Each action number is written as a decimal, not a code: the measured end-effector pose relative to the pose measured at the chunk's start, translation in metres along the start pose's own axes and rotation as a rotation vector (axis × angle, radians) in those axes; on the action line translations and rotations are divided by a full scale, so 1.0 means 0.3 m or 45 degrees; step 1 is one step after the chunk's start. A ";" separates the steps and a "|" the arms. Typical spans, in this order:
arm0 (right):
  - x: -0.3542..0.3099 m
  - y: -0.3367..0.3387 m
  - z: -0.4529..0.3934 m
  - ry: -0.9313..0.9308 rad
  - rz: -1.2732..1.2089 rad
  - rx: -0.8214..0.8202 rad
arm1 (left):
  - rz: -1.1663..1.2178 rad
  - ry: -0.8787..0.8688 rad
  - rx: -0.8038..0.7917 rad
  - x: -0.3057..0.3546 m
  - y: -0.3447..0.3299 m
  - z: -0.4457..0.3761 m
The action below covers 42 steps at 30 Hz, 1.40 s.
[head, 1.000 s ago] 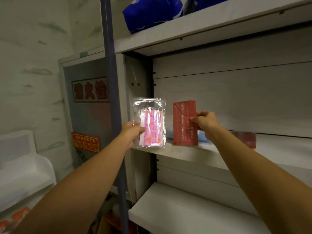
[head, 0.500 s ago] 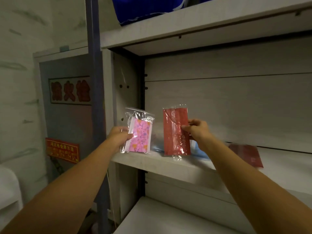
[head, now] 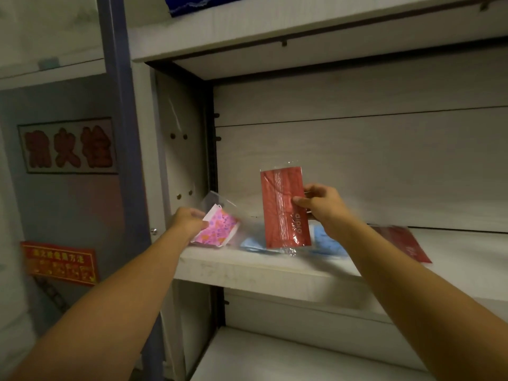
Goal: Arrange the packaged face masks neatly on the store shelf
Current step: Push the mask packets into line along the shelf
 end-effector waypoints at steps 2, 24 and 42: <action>0.003 0.005 -0.002 -0.007 0.018 0.021 | -0.123 0.011 0.037 -0.012 -0.014 -0.020; -0.049 0.436 0.066 -0.082 0.354 0.415 | -0.609 -0.572 -0.120 0.252 -0.253 0.056; 0.087 0.619 0.112 -0.282 1.502 0.334 | -0.976 -0.985 -0.234 0.386 -0.451 0.235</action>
Point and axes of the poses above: each hand's wrist, its own z-axis away from the middle knuckle, its own y-axis out of the back of the hand, x = y × z, the point moved 3 cm from there along -z, towards the middle knuckle, and after that the axes turned 1 degree about x, right-handed, at the moved point
